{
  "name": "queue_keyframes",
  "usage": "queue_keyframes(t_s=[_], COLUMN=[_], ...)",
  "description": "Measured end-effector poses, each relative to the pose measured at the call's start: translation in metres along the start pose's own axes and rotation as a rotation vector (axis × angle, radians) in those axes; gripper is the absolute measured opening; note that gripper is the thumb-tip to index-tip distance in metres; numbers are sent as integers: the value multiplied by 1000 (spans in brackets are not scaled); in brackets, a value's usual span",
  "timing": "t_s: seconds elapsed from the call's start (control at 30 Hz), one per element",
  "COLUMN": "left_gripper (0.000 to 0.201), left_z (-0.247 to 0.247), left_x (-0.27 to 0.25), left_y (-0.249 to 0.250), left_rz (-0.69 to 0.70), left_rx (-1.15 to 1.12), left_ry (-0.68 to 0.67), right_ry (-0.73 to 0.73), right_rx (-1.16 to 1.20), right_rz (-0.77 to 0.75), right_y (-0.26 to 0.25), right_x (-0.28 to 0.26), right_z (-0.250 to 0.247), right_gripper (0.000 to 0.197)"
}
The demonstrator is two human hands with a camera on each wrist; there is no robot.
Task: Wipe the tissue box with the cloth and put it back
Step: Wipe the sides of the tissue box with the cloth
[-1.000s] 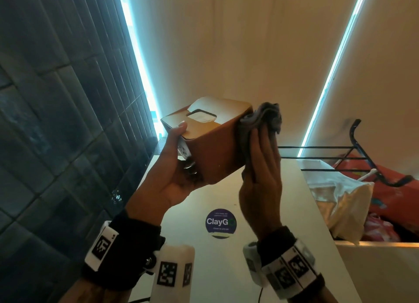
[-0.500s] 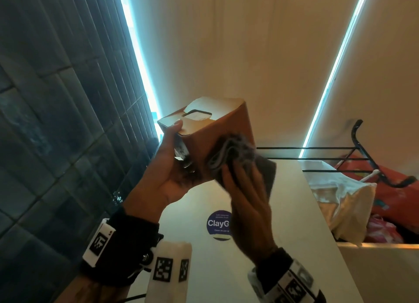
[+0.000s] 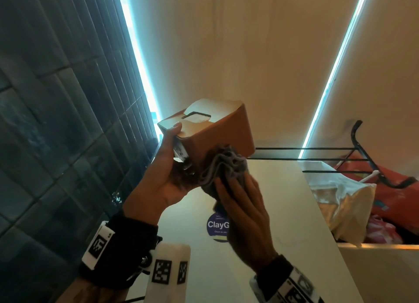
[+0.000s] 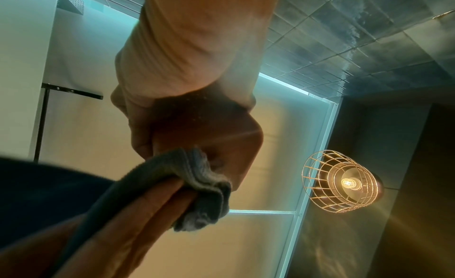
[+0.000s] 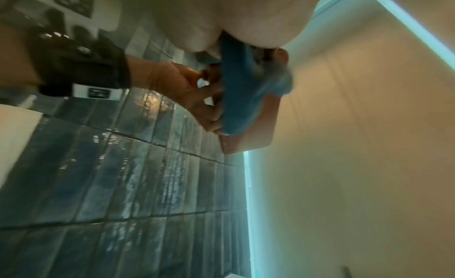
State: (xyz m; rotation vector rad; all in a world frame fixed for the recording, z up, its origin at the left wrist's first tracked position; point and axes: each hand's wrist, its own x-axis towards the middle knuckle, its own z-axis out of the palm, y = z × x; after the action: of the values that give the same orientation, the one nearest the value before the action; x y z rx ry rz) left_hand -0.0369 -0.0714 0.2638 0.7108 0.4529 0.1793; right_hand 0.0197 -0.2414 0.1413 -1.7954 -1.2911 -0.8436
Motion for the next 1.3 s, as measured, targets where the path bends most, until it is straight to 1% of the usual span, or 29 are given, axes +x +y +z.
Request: queue_keyframes(t_s=[0.03, 0.1, 0.13, 0.17, 0.2, 0.23, 0.3, 0.33, 0.4, 0.43, 0.47, 0.5, 0.53, 0.57, 0.63, 0.67, 0.7, 0.77, 0.83, 0.87, 0.9, 0.93, 0.97, 1.07, 1.1, 1.13, 1.2, 1.23, 1.3], left_gripper=[84, 88, 90, 92, 93, 92, 86, 79, 63, 61, 62, 63, 67, 72, 81, 83, 84, 85, 79, 76, 73, 72, 73, 87, 89, 88, 82, 77, 66], left_z=[-1, -2, -2, -2, -2, -2, -2, -2, -2, -4, -5, -5, -7, -8, -9, -9, -9, -9, -7, -7, -7, -7, -7, -7, -6, -5, -4, -2, 0], left_x=[0, 0, -1, -1, 0, 2, 5, 5, 4, 3, 3, 2, 2, 2, 4, 5, 6, 7, 6, 5, 4, 4, 3, 2, 1, 2, 2, 2, 0], left_y=[0, 1, 1, -1, -3, -5, -11, -12, -14, -14, -13, -13, -12, -11, -11, -12, -12, -12, -11, -11, -11, -10, -10, -10, -11, -11, -13, -13, -12], left_rz=[-5, -9, -12, -16, -22, -28, -44, -52, -47, -42, -37, -37, -39, -35, -30, -29, -30, -28, -24, -16, -14, -9, -5, -8, -11, -10, -1, 7, 13], left_rx=[-9, -9, 9, 35, 56, 69, 45, 20, 23, 48, 73, 76, 59, 46, 57, 67, 65, 40, 47, 61, 65, 57, 45, 59, 69, 71, 58, 52, 72], left_ry=[1, 17, 30, 37, 44, 44, 11, -28, -115, -130, -128, -111, -82, -45, 20, 29, 25, -21, -93, -110, -121, -110, -86, 1, 10, 9, -22, -50, -107], right_ry=[8, 88, 136, 180, 214, 235, 222, 188, 69, 10, -18, -6, 31, 80, 169, 201, 218, 194, 93, 44, 24, 40, 81, 208, 223, 230, 207, 165, 26], right_rx=[1, 70, 108, 135, 143, 142, 128, 101, 37, 2, -25, -36, -14, 39, 153, 172, 160, 84, 6, -21, -40, -43, -20, 116, 131, 123, 71, 40, -14], right_rz=[39, 202, 290, 354, 384, 374, 283, 209, 24, -51, -85, -73, -4, 111, 333, 372, 354, 198, 8, -62, -90, -74, -8, 326, 371, 355, 202, 101, -57], right_y=[7, 20, 26, 29, 28, 24, 5, -5, -18, -18, -11, -2, 7, 15, 23, 22, 17, 2, -11, -11, -6, 2, 10, 27, 26, 22, 6, -3, -16], right_x=[2, 14, 23, 33, 44, 53, 62, 60, 46, 39, 36, 36, 38, 43, 56, 61, 63, 59, 49, 45, 44, 44, 46, 61, 64, 65, 59, 53, 39], right_z=[-2, -5, -7, -8, -9, -10, -7, -5, 1, 2, 1, 0, -2, -4, -9, -10, -10, -7, -3, -2, -3, -5, -7, -17, -19, -19, -16, -12, -6], right_gripper=[91, 65, 58, 58, 57, 56, 58, 60, 72, 78, 82, 83, 83, 80, 67, 63, 61, 60, 69, 74, 76, 76, 74, 63, 60, 59, 60, 63, 74])
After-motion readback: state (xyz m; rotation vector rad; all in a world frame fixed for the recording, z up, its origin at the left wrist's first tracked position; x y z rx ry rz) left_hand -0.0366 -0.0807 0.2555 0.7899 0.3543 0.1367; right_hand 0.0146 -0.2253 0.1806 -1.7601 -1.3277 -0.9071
